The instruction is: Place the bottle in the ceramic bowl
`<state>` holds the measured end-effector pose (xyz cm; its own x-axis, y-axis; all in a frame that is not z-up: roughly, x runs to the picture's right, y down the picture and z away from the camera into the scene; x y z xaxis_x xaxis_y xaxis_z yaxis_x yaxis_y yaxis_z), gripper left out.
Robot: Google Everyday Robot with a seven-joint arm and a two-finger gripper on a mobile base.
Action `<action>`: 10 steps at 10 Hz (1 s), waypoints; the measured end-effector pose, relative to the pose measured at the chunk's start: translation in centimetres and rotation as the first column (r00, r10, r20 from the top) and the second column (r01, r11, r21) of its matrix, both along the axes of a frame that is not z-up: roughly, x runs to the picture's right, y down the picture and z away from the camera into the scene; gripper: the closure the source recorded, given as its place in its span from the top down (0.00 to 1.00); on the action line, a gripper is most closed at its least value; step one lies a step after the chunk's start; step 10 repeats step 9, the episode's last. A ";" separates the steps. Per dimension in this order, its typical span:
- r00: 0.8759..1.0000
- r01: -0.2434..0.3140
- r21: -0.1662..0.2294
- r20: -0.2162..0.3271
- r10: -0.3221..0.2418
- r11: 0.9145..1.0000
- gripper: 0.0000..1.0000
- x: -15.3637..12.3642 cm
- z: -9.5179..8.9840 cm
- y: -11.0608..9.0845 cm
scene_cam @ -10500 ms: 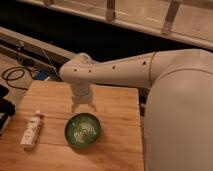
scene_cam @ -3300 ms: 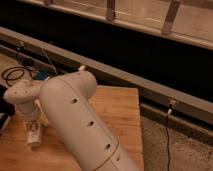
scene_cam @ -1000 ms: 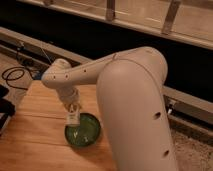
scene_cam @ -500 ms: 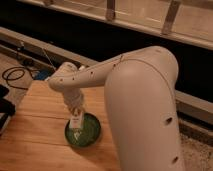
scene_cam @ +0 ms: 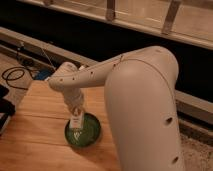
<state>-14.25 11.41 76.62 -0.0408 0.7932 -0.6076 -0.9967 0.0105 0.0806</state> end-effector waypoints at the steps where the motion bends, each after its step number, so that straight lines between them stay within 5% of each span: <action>1: 1.000 0.001 0.000 0.000 -0.001 1.000 0.54 0.0 0.0 0.0; 4: 1.000 0.001 0.000 0.000 -0.001 1.000 0.79 0.0 0.0 0.0; 10: 1.000 0.001 -0.002 -0.002 -0.001 1.000 0.80 0.1 0.1 0.1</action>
